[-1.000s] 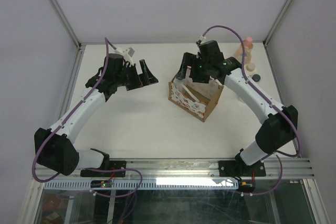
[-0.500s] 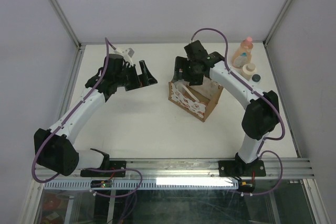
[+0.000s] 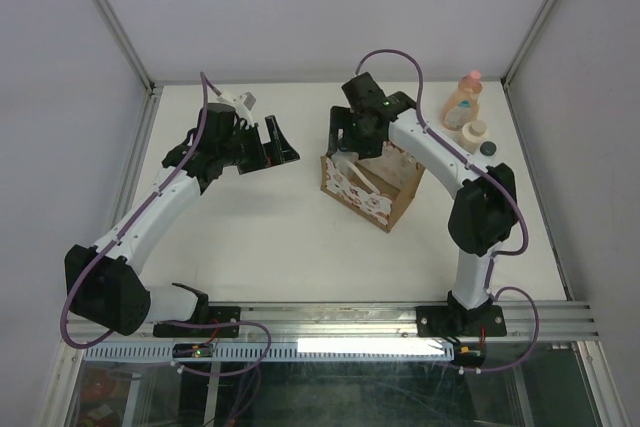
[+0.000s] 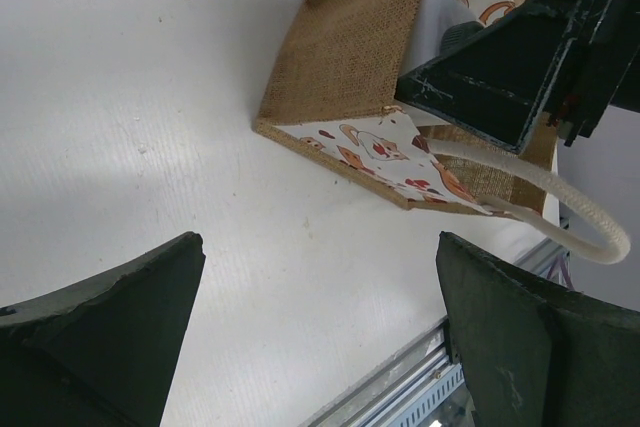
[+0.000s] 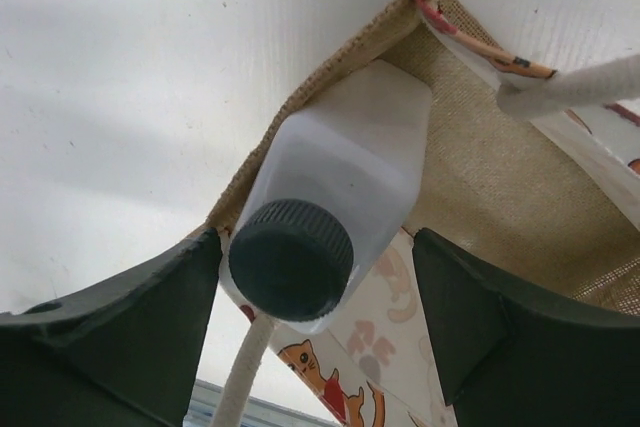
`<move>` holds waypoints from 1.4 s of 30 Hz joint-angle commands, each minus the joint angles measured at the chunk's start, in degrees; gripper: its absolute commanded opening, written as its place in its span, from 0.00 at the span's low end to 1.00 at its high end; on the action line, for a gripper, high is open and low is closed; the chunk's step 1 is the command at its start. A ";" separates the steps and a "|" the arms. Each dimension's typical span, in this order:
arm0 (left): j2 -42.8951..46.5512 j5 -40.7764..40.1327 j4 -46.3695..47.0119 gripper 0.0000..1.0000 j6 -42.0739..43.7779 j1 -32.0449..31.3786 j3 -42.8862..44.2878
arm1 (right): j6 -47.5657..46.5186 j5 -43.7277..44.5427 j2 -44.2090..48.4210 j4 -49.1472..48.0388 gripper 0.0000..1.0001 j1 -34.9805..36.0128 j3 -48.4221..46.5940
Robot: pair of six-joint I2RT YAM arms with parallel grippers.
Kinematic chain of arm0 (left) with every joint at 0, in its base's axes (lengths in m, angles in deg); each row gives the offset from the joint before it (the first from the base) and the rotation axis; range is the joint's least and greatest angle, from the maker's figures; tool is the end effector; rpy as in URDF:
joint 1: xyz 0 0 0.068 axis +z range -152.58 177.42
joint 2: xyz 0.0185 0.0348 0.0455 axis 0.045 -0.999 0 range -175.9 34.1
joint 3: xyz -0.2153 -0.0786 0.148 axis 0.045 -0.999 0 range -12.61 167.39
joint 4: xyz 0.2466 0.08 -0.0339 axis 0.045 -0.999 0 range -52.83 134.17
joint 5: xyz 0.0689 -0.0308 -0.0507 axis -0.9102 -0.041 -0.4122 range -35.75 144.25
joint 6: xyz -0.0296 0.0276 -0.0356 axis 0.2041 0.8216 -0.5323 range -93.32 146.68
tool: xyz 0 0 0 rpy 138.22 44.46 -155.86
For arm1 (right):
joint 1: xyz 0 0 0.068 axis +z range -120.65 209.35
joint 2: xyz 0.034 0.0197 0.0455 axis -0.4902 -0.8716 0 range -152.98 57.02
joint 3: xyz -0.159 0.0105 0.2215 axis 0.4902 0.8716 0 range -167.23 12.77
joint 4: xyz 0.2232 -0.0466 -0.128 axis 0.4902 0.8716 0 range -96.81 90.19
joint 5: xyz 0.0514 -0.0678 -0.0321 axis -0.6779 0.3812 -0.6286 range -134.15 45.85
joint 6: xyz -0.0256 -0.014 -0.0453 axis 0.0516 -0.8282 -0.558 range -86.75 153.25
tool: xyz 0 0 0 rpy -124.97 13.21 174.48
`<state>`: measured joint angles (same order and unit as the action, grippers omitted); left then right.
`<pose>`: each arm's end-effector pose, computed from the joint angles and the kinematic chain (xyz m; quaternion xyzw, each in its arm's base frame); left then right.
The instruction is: Take the personal care products out of the canvas bag
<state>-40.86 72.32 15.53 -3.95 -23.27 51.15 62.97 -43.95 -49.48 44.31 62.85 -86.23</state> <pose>0.2640 -0.1114 0.3107 -0.0112 0.8969 -0.3095 0.3158 0.3360 0.2222 0.3007 -0.0313 0.9622 0.1402 0.2312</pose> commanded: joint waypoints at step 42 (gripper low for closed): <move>-0.01 -0.23 2.88 0.99 -1.37 -0.59 1.63 | -5.11 3.75 8.14 -0.81 0.06 -1.87 -3.96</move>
<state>-41.17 72.27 15.57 -4.10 -23.27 51.17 56.30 -38.13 -53.41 49.18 63.50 -88.81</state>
